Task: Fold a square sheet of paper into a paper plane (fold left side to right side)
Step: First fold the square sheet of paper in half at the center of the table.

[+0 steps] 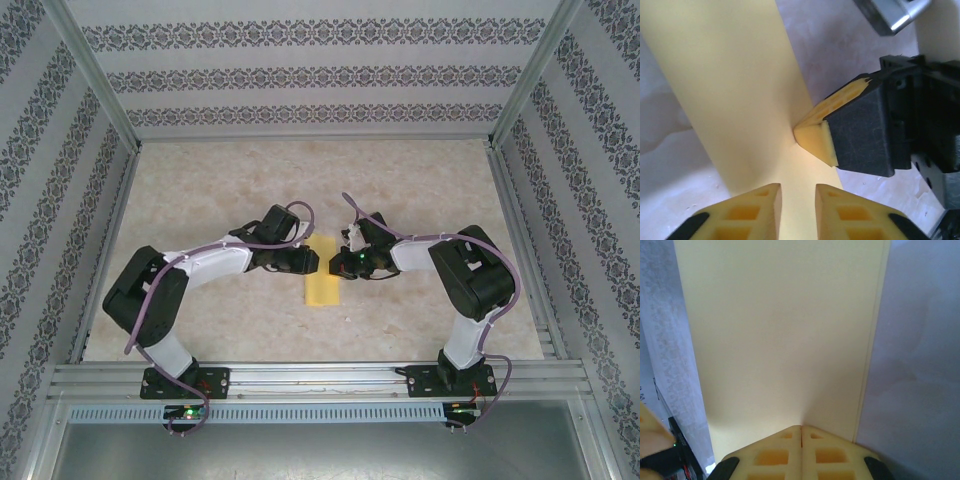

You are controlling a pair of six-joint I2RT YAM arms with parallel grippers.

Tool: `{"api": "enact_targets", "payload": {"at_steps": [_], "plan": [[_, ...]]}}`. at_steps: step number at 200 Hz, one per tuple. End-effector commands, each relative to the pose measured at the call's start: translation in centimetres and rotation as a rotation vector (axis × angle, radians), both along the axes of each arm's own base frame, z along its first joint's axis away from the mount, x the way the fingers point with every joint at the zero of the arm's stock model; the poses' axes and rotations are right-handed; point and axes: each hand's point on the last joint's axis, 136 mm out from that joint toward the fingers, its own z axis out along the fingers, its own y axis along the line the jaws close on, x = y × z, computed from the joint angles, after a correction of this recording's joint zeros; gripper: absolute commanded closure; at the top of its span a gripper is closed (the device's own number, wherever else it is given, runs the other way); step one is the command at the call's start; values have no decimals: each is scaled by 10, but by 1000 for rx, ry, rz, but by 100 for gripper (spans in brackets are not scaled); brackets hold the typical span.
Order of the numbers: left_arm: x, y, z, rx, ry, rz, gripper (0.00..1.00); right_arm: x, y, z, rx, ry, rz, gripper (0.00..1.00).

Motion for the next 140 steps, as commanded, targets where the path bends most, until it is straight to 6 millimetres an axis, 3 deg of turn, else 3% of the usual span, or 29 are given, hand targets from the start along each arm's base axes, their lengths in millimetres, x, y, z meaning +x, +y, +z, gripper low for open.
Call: {"api": "enact_targets", "payload": {"at_steps": [1,73,140], "plan": [[3,-8,-7,-38,-10,-33,81,-20,-30,-50,-178,97,-20,100],[3,11,-47,87,20,8,90,-24,-36,-56,-211,110,-13,100],[-7,29,-64,128,44,36,93,-27,-46,-59,-251,125,-19,100]]}}
